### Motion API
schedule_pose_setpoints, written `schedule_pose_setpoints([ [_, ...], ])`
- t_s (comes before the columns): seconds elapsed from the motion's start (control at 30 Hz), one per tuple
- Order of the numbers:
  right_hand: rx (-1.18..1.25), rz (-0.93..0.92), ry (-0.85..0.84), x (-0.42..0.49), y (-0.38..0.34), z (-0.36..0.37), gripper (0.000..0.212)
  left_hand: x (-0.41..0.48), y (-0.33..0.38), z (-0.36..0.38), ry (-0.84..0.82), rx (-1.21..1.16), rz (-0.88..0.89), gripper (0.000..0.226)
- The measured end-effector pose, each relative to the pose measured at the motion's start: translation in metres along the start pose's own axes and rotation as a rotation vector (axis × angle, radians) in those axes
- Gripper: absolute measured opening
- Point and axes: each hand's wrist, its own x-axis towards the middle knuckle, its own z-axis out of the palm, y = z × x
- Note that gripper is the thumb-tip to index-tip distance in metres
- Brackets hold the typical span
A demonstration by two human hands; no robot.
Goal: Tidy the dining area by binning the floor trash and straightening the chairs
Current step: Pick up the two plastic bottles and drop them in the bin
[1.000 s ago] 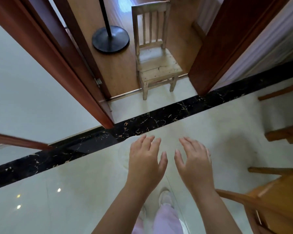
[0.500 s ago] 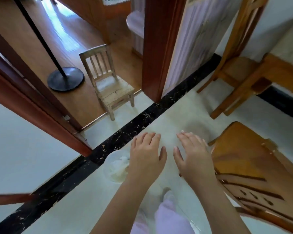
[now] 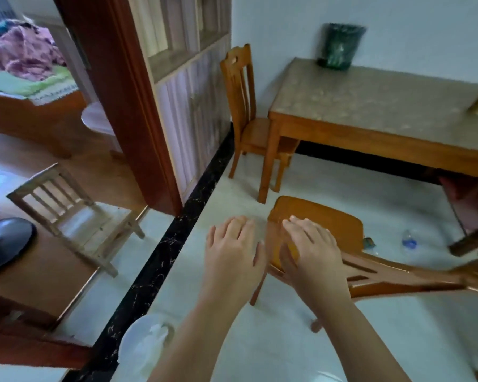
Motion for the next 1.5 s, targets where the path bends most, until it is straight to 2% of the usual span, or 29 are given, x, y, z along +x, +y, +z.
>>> schedule_pose_setpoints([
  [0.1, -0.035, 0.070, 0.053, -0.019, 0.039, -0.023, 0.036, 0.002, 0.045, 0.017, -0.039, -0.073, 0.046, 0.043],
  [0.47, -0.120, 0.279, 0.289, -0.139, 0.204, -0.128, 0.031, -0.046, 0.253, 0.076, -0.202, -0.152, 0.301, 0.035],
  [0.63, -0.198, 0.427, 0.326, -0.193, 0.271, -0.167, 0.034, -0.071, 0.341, 0.105, -0.273, -0.144, 0.441, 0.034],
  [0.8, -0.202, 0.525, 0.348, -0.217, 0.327, -0.183, 0.035, -0.077, 0.395, 0.138, -0.319, -0.118, 0.537, 0.029],
  [1.03, -0.217, 0.603, 0.339, -0.197, 0.414, -0.194, 0.034, -0.036, 0.454, 0.214, -0.438, -0.139, 0.535, 0.030],
  [1.3, -0.268, 0.606, 0.313, -0.106, 0.536, -0.205, 0.031, 0.067, 0.521, 0.313, -0.542, -0.221, 0.431, 0.041],
  [1.5, -0.237, 0.613, 0.301, -0.052, 0.599, -0.200, 0.032, 0.124, 0.551, 0.364, -0.560, -0.247, 0.364, 0.039],
])
